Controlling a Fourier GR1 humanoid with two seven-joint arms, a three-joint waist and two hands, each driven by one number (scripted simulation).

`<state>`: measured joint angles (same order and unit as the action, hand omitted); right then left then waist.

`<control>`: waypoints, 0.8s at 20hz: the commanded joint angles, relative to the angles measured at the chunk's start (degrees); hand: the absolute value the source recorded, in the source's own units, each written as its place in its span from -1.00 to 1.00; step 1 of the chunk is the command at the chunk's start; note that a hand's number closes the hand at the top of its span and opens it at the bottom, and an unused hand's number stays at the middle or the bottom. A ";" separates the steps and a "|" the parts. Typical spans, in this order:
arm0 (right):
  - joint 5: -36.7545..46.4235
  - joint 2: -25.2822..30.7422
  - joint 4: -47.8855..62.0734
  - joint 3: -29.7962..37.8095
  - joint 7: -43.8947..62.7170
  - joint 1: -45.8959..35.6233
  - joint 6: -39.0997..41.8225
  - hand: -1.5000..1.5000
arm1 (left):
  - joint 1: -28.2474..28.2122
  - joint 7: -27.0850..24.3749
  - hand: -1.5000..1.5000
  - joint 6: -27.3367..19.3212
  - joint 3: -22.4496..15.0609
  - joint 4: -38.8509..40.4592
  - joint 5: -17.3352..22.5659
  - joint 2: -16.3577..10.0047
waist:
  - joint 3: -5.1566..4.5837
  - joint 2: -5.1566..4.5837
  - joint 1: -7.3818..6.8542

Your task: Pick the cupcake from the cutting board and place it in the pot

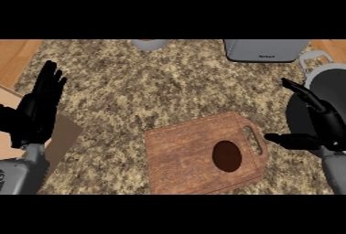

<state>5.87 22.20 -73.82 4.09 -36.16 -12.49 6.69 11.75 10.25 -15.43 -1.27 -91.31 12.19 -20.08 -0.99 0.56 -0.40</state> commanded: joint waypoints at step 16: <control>16.62 6.19 -26.98 -25.49 48.80 -0.22 21.10 -1.00 | -1.07 2.76 0.00 0.69 0.37 -3.44 -0.64 0.60 | 0.92 -0.25 0.29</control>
<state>19.65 30.72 -95.41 -16.15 2.33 -12.78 25.13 11.48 11.22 -14.69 -0.53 -92.46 11.89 -19.38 -0.15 0.26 0.06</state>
